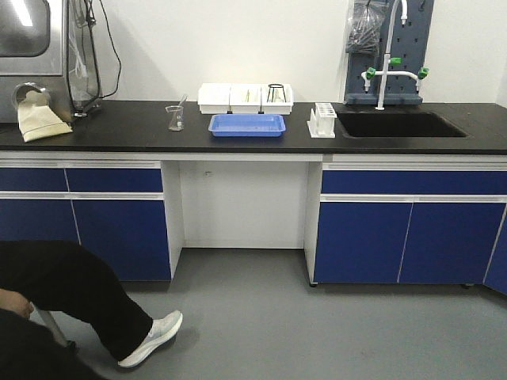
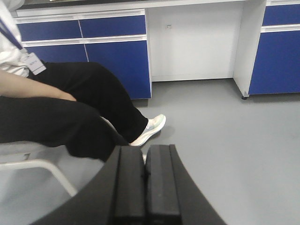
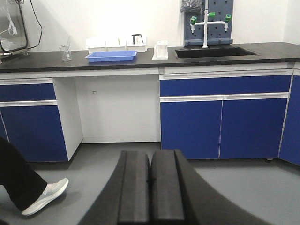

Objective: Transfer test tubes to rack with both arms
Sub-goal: 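Drive the base forward to the bench with the beaker and rack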

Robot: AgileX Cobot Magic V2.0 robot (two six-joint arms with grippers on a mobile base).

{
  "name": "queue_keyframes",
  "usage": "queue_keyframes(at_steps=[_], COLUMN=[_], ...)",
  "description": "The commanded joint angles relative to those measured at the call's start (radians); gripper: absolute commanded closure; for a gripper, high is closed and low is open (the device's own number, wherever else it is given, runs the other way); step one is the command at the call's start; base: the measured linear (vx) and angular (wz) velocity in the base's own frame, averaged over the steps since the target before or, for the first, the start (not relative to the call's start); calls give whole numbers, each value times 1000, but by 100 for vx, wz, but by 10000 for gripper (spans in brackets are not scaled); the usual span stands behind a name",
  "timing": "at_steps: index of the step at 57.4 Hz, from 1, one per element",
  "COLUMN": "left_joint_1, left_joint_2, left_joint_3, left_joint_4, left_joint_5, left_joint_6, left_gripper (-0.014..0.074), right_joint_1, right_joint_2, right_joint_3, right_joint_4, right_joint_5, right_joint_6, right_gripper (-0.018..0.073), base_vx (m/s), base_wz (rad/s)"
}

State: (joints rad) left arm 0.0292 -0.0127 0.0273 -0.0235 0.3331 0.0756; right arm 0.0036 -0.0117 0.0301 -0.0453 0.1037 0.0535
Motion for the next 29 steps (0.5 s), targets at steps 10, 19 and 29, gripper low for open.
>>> queue_keyframes(at_steps=[10, 19, 29], left_joint_1=[2, 2, 2], left_joint_2=[-11, -11, -11], left_joint_3=[-32, -32, -32], left_joint_4=[-6, -6, -6], left_joint_5=[-81, -81, -81], left_joint_6=[-4, -4, -4], left_gripper=[601, 601, 601], right_joint_1=[-4, -4, -4], right_joint_2=[0, 0, 0], right_joint_3=[14, 14, 14], right_joint_4=[-1, -1, -1], right_joint_5=[-81, -81, -81], right_joint_6=[-4, -4, -4], right_gripper=[568, 568, 568], base_vx=[0, 0, 0], base_wz=[0, 0, -1])
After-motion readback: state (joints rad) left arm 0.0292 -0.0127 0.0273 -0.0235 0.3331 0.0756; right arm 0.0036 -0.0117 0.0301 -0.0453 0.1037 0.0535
